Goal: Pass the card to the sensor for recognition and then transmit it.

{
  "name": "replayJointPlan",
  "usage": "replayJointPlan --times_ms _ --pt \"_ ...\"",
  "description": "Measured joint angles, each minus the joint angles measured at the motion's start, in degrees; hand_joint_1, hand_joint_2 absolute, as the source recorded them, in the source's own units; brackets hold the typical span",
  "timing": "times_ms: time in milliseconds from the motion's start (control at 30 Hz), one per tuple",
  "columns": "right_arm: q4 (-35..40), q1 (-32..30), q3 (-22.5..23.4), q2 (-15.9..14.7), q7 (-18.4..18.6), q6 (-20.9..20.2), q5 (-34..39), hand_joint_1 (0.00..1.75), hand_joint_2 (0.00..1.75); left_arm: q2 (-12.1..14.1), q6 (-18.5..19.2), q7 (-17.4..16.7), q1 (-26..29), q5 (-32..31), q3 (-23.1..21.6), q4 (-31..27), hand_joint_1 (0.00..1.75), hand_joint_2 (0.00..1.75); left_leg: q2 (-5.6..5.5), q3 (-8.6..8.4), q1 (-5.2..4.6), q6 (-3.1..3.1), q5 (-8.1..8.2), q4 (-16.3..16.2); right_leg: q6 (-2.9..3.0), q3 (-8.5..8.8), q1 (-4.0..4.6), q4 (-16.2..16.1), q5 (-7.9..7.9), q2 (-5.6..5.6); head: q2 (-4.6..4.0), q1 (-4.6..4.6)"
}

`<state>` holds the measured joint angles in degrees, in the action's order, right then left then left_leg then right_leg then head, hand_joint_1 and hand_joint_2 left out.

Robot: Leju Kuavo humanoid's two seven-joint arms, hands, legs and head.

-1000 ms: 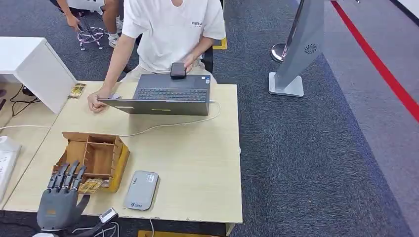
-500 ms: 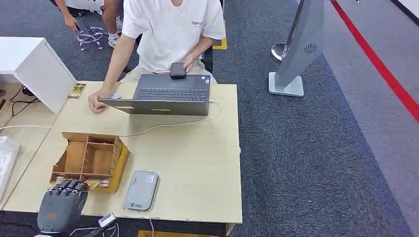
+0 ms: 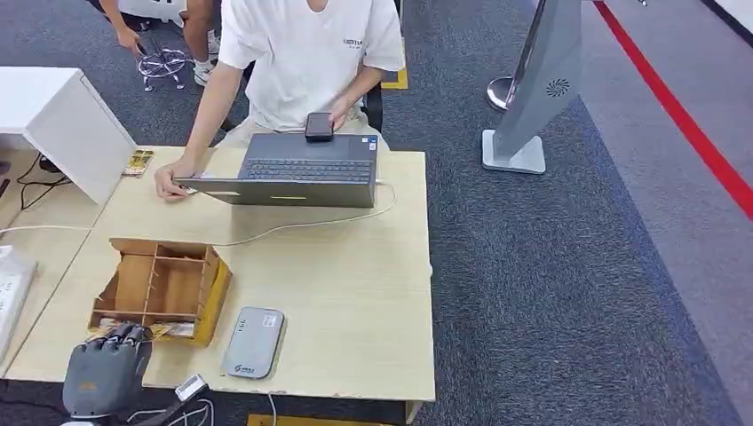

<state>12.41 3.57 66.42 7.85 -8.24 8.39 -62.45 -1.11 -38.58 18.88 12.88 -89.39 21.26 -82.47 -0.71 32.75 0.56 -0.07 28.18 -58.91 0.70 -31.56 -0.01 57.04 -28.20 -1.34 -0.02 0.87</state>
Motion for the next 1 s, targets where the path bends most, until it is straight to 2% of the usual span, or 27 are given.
replayJointPlan --times_ms 100,133,167,233,267,333,400,467,600,667,767,800,833,900,933,1000 --pt "0.0 0.1 0.0 0.0 0.1 0.0 0.1 0.0 1.75 2.9 2.8 -6.9 2.1 0.0 -3.8 -2.3 1.75 1.75 0.02 -0.02 0.06 -0.01 0.0 0.0 0.02 -0.02 0.06 0.0 -0.02 -0.01 0.0 -0.04" --pt "0.0 0.0 0.0 0.0 0.2 0.0 0.4 0.0 1.75 6.8 6.1 -14.9 3.1 0.0 -8.4 -4.7 1.75 1.75 0.0 -0.03 0.07 -0.01 -0.01 0.0 0.03 -0.15 0.08 0.0 -0.01 0.01 0.0 -0.04" --pt "0.0 0.0 0.1 0.0 0.3 0.0 0.6 0.0 1.75 8.6 7.9 -19.3 3.2 0.0 -11.1 -6.0 1.75 1.75 -0.03 -0.02 0.06 -0.03 -0.03 0.0 0.03 -0.2 0.07 0.0 -0.01 0.04 0.0 -0.02" --pt "0.0 0.1 0.5 0.0 0.5 0.0 1.1 0.0 1.75 17.1 15.9 -35.3 2.8 -0.1 -21.2 -11.8 1.75 1.75 -0.08 0.12 0.22 -0.11 -0.08 0.0 0.04 -0.39 0.23 0.0 0.0 0.06 0.0 0.04" --pt "0.0 0.1 0.6 0.0 0.5 0.0 1.3 0.0 1.75 22.1 19.1 -41.9 1.7 -0.1 -27.3 -15.1 1.75 1.75 -0.13 0.15 0.22 -0.14 -0.1 0.0 0.1 -0.35 0.22 0.0 0.04 0.13 0.0 -0.18" --pt "0.1 0.2 0.9 0.0 0.5 0.0 1.4 0.0 1.75 29.7 23.5 -49.4 -1.0 -0.1 -36.9 -20.3 1.75 1.75 -0.13 0.13 0.15 -0.2 -0.13 0.0 0.12 -0.23 0.2 0.1 0.05 0.14 -0.02 0.0" --pt "0.1 0.2 1.0 0.0 0.5 0.0 1.7 0.0 1.75 36.5 26.6 -53.2 -3.1 -0.1 -44.9 -24.8 1.75 1.75 -0.01 0.11 0.2 -0.23 -0.15 0.0 0.25 -0.16 0.22 0.1 0.15 0.04 0.0 -0.04" --pt "0.1 0.1 1.1 0.0 0.5 -0.1 1.9 0.0 1.75 41.0 27.2 -54.7 -4.3 -0.1 -51.4 -28.4 1.75 1.75 0.22 0.08 0.15 -0.24 -0.16 0.0 0.31 -0.18 0.19 0.1 0.2 -0.21 0.0 -0.13" --pt "0.1 0.0 1.7 0.0 0.5 -0.2 2.1 0.0 1.75 48.4 27.4 -56.8 -7.3 -0.1 -59.8 -32.7 1.75 1.75 0.17 0.1 0.15 -0.24 -0.16 0.0 0.3 -0.18 0.19 0.1 0.18 -0.12 0.0 -0.09" --pt "0.1 0.1 1.9 0.0 0.5 -0.3 2.3 0.0 1.75 51.2 27.4 -56.8 -8.6 -0.1 -62.9 -34.8 1.75 1.75 0.15 0.11 0.16 -0.24 -0.16 0.0 0.3 -0.17 0.2 0.1 0.18 -0.1 0.0 -0.11" --pt "0.1 0.1 2.1 0.0 0.4 -0.6 2.3 0.0 1.75 54.2 26.5 -54.9 -9.2 -0.1 -64.1 -38.0 1.75 1.75 0.14 0.1 0.16 -0.25 -0.16 0.0 0.3 -0.17 0.2 0.1 0.18 -0.1 -0.02 -0.09" --pt "0.1 0.0 2.2 0.0 0.3 -0.6 2.2 0.0 1.75 54.1 25.4 -52.5 -8.8 -0.1 -63.5 -38.8 1.75 1.75 0.13 0.1 0.14 -0.24 -0.16 0.0 0.3 -0.16 0.18 0.1 0.18 -0.1 0.0 -0.11" --pt "0.1 0.0 2.2 0.0 0.2 -0.7 2.0 0.0 1.75 52.9 24.6 -48.2 -7.6 -0.1 -62.2 -39.5 1.75 1.75 0.14 0.07 0.1 -0.24 -0.15 0.0 0.3 -0.17 0.15 0.1 0.17 -0.12 0.0 -0.07" --pt "0.1 0.0 2.3 0.0 0.1 -0.7 1.9 0.0 1.75 49.0 24.5 -35.8 -5.0 0.0 -57.1 -40.6 1.75 1.75 0.16 0.09 0.08 -0.24 -0.15 0.0 0.28 -0.19 0.11 0.1 0.16 -0.15 0.0 0.0" --pt "0.1 -0.1 2.3 0.1 0.1 -0.7 1.8 0.0 1.75 46.6 24.5 -30.9 -4.1 0.0 -53.9 -41.0 1.75 1.75 0.16 0.11 0.14 -0.24 -0.15 0.0 0.28 -0.18 0.15 0.1 0.16 -0.14 0.0 -0.08" --pt "0.1 0.0 2.3 0.1 0.1 -0.8 1.8 0.0 1.75 43.9 24.3 -28.5 -2.9 0.0 -49.5 -41.7 1.75 1.75 0.14 0.09 0.08 -0.24 -0.15 0.0 0.27 -0.14 0.11 0.1 0.16 -0.1 0.0 -0.33"
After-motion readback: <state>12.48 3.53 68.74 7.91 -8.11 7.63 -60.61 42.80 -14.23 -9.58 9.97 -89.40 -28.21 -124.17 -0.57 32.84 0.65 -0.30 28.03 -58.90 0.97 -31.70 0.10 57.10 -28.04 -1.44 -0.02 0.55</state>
